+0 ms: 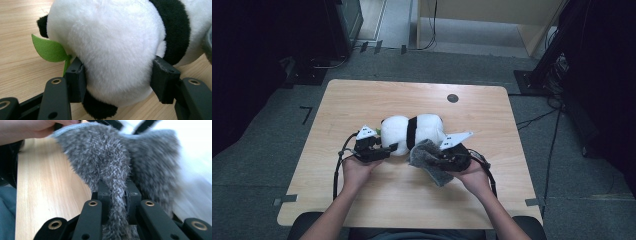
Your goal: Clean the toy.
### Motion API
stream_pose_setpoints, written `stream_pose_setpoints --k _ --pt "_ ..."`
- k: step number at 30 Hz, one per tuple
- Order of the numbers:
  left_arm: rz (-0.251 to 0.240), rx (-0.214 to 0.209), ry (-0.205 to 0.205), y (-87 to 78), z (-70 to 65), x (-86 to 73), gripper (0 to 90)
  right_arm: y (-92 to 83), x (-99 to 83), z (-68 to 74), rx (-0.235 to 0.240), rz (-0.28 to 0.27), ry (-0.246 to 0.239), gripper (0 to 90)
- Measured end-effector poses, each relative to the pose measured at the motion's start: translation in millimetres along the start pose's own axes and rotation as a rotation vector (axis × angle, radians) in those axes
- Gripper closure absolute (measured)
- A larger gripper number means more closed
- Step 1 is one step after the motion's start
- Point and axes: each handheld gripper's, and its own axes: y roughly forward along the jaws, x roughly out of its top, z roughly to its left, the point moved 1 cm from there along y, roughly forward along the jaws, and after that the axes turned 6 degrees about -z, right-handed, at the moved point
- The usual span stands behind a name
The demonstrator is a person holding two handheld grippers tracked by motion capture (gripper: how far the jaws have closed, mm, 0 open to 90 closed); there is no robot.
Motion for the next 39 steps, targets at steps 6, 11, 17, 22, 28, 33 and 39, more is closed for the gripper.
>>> stream_pose_setpoints --k 6,11,17,22,28,33,39 --pt "0.000 0.001 -0.003 0.1 -0.5 0.0 38.4 25.6 14.4 8.3 0.043 0.016 -0.028 79.8" --pt "-0.001 0.003 -0.005 0.0 -1.4 0.3 38.5 50.7 25.1 15.6 0.066 0.052 -0.066 79.8" --pt "0.000 0.005 -0.002 -0.6 -2.4 0.6 38.8 71.6 30.0 12.4 0.049 0.079 -0.069 79.7" --pt "0.003 0.008 0.004 -0.8 -3.4 0.2 39.1 76.0 26.3 5.2 -0.007 0.089 -0.065 79.6" --pt "0.010 0.009 0.011 0.4 -4.8 -0.7 39.2 64.2 16.4 -2.9 -0.026 0.073 -0.047 79.6" --pt "0.013 0.008 0.014 1.2 -4.6 -0.6 39.4 50.2 9.6 -8.8 -0.035 0.066 -0.025 79.6" --pt "0.011 0.005 0.008 1.4 -3.1 -0.6 40.0 33.9 1.4 -14.6 -0.050 0.078 -0.007 79.4"
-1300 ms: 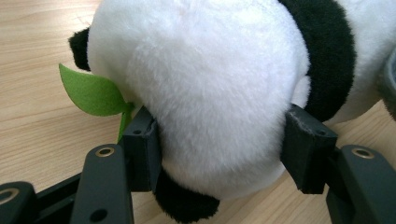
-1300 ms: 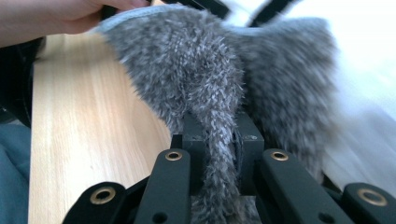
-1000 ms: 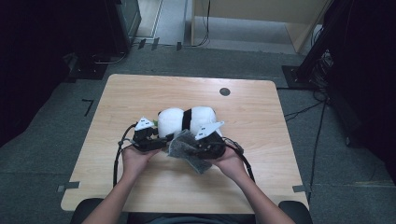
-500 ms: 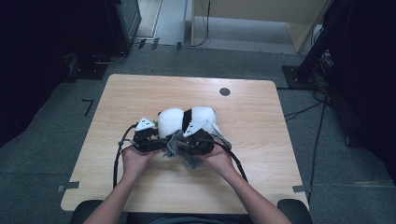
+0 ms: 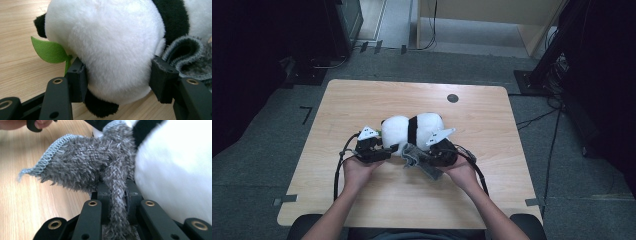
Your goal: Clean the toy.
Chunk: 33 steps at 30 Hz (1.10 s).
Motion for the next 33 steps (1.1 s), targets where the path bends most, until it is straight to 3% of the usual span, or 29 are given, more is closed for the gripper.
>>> stream_pose_setpoints --k 11,21,33 --pt "0.005 0.003 -0.001 1.4 5.4 1.7 41.5 -32.5 -18.1 -16.9 -0.050 0.000 0.044 79.4" --pt "0.005 0.000 0.002 1.3 6.4 1.7 41.7 -61.7 -33.8 -38.8 -0.125 -0.033 0.123 79.3" --pt "0.000 -0.001 0.006 1.2 6.3 1.3 41.6 -73.2 -41.2 -62.7 -0.214 -0.075 0.194 79.4"
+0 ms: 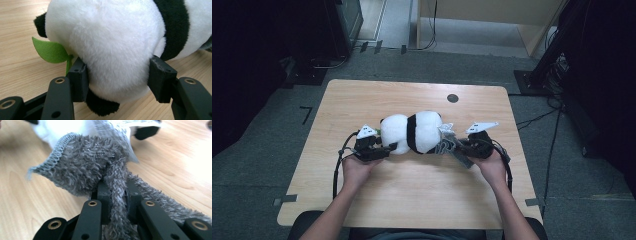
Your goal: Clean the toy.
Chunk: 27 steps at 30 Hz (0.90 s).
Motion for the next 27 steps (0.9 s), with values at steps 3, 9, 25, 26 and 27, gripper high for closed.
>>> stream_pose_setpoints --k 3,9,25,26,27 --pt "-0.003 0.000 -0.001 0.0 -0.2 0.1 41.5 -3.2 1.7 -5.8 -0.031 -0.023 0.018 79.4" --pt "-0.009 -0.003 -0.002 0.1 0.1 -0.5 41.5 -0.3 11.2 -13.4 -0.060 -0.042 0.040 79.4" --pt "-0.023 -0.005 -0.005 -0.2 -1.0 1.0 40.3 0.5 28.4 -32.5 -0.141 -0.086 0.078 79.4" --pt "-0.023 -0.005 -0.003 -0.3 -1.3 1.6 40.3 -0.1 30.0 -32.6 -0.142 -0.095 0.074 79.4" --pt "-0.023 -0.004 -0.002 -0.4 -1.8 1.9 40.3 -0.5 31.6 -32.3 -0.140 -0.102 0.081 79.4"
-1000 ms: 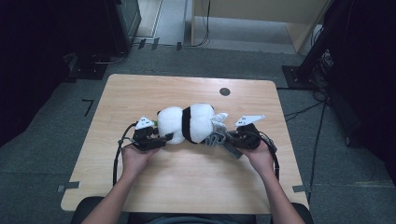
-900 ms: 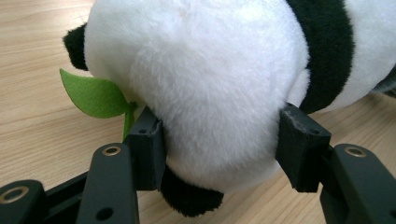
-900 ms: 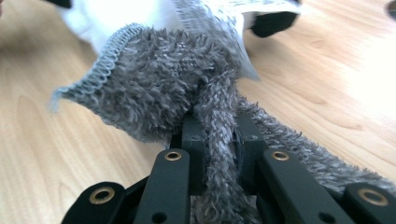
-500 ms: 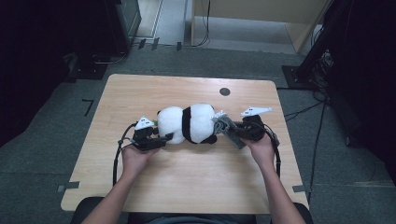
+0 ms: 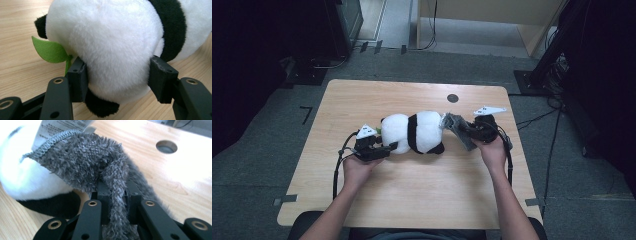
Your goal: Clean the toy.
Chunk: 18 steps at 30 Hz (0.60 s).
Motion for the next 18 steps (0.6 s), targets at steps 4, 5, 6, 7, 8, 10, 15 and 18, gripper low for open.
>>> stream_pose_setpoints --k 4,5,6,7,8,10,15,18 --pt "0.001 0.001 -0.001 0.0 -0.8 0.2 40.2 5.5 4.3 6.5 0.025 -0.006 -0.009 79.4" --pt "0.002 0.000 0.000 -0.1 -0.7 0.1 40.2 7.6 4.5 8.8 0.028 -0.002 -0.016 79.4" --pt "0.003 0.000 0.001 -0.1 -0.4 0.1 40.1 9.5 4.4 10.9 0.029 0.006 -0.017 79.4" --pt "0.002 -0.001 0.000 0.0 -0.3 0.0 40.0 11.6 4.1 12.3 0.033 0.009 -0.021 79.3" --pt "0.001 -0.002 0.000 0.1 -0.2 -0.1 40.0 13.4 3.7 13.4 0.038 0.014 -0.022 79.3" --pt "0.000 -0.007 0.000 0.7 0.5 -0.6 39.4 16.5 2.8 14.8 0.042 0.018 -0.023 79.2" --pt "0.002 -0.012 -0.007 0.9 1.7 -0.8 36.6 22.1 0.2 16.9 0.058 0.020 -0.007 79.2" --pt "0.004 -0.015 -0.006 1.1 2.0 -0.7 36.2 25.4 -2.2 19.3 0.069 0.028 0.000 79.1"
